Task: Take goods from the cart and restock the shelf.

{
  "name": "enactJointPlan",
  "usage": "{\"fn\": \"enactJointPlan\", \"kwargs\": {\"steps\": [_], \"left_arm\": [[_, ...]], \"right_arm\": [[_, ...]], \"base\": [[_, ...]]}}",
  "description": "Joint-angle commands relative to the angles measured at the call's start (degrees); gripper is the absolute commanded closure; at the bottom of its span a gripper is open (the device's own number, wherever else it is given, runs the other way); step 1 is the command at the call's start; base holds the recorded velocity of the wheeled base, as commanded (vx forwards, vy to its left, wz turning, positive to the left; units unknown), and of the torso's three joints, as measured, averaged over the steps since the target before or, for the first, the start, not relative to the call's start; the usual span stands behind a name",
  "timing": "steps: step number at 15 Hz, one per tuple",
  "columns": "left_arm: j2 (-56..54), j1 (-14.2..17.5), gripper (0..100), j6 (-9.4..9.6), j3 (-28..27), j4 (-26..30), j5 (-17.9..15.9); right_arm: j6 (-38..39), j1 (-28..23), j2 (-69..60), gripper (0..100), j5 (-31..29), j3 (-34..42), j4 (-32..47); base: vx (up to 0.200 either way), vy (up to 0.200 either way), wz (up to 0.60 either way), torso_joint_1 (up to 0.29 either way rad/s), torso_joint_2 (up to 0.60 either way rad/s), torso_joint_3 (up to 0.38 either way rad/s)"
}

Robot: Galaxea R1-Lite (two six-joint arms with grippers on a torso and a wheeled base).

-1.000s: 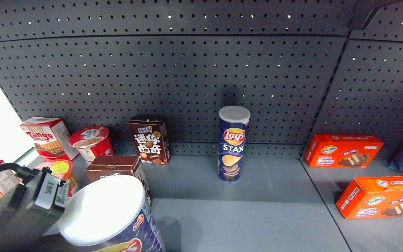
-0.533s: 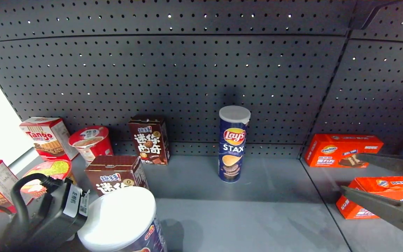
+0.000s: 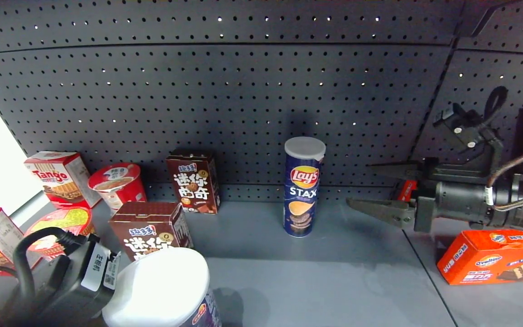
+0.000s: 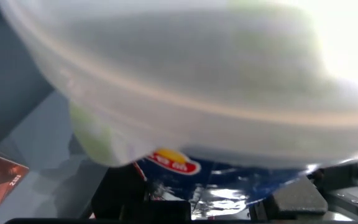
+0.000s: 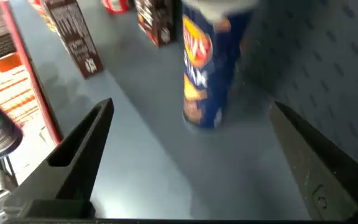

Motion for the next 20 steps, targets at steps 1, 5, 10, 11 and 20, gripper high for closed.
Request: {"fn": "enactJointPlan", "kwargs": {"steps": [1,5,10,11,20], "left_arm": [[0.1,-0.2,100,0.02,-0.1,0.0,0.0],[-0.1,0.2,100,-0.07,-0.2,0.0,0.1],[-0.2,0.3,100,-0.07,-0.3,0.0,0.2],[-0.2,0.4,100,-0.07,-0.4,0.0,0.3],[-0.3,0.5,100,-0.15,0.2,0.0,0.1]], "right_arm": [[-0.2,-1.7,6.0,0,2.5,-1.4,-1.8],[-0.2,-3.6,10.4,0,10.8,-1.7,-6.8],[-0.2,-4.8,14.1,0,16.5,-4.5,-9.2],[-0.4,-4.9,15.3,0,17.0,-5.5,-9.7],[-0.9,-4.0,26.6,0,19.2,-13.3,-11.5]], "base": [[0.000,0.000,0.00,0.000,0.00,0.000],[0.000,0.000,0.00,0.000,0.00,0.000],[0.000,0.000,0.00,0.000,0.00,0.000],[0.000,0.000,0.00,0.000,0.00,0.000],[0.000,0.000,0.00,0.000,0.00,0.000]]}}
